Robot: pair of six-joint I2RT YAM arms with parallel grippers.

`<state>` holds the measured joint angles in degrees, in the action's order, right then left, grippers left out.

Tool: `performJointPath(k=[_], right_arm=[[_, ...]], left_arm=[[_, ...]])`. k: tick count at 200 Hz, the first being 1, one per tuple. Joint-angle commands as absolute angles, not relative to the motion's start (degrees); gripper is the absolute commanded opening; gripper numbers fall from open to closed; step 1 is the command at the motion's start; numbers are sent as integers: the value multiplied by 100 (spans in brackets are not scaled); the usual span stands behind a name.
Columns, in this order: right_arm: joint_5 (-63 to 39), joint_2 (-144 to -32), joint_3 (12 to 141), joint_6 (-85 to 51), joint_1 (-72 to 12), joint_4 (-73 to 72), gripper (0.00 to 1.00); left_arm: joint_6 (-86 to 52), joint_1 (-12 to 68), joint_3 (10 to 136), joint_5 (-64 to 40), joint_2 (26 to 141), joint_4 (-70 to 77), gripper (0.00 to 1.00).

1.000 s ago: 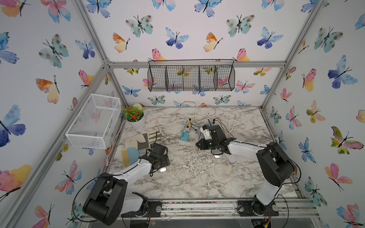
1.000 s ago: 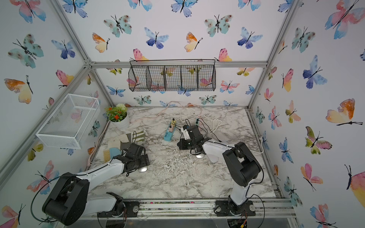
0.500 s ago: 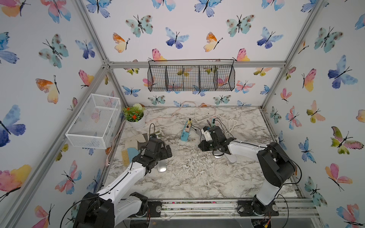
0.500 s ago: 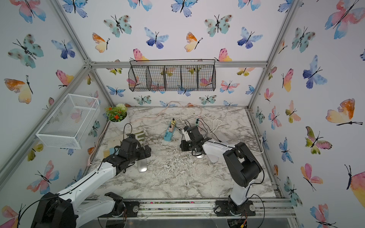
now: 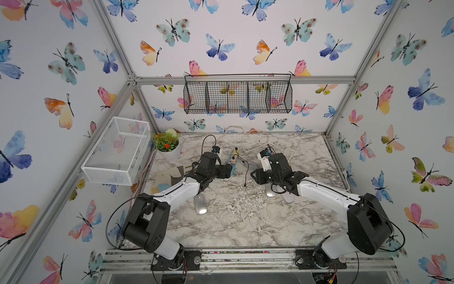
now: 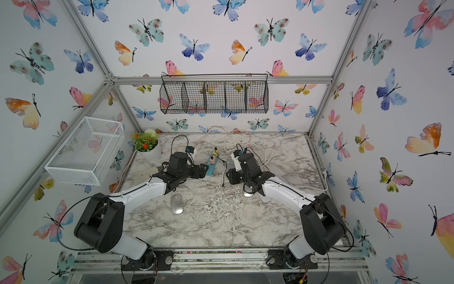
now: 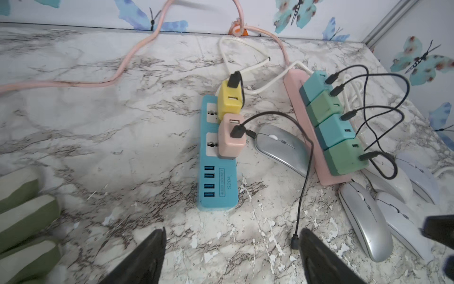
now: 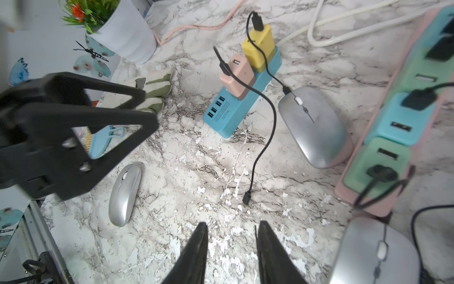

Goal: Unplug the wireless mouse
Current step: Place the power cord at the center of the board, then remove the plug from the socket.

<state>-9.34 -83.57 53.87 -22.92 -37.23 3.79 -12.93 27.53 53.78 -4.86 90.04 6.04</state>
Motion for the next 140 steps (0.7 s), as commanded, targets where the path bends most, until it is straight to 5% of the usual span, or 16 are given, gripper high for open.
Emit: performJointPath(k=[1,140], right_arm=[[-506,-7872,4984,-2152,-3762,416,37],[-291,-6988,4474,-2180,-3762,620,36]], left_arm=[[-826,2869,5829,-723,9503,870,83],[-503,3023,7836,186,11723,242,52]])
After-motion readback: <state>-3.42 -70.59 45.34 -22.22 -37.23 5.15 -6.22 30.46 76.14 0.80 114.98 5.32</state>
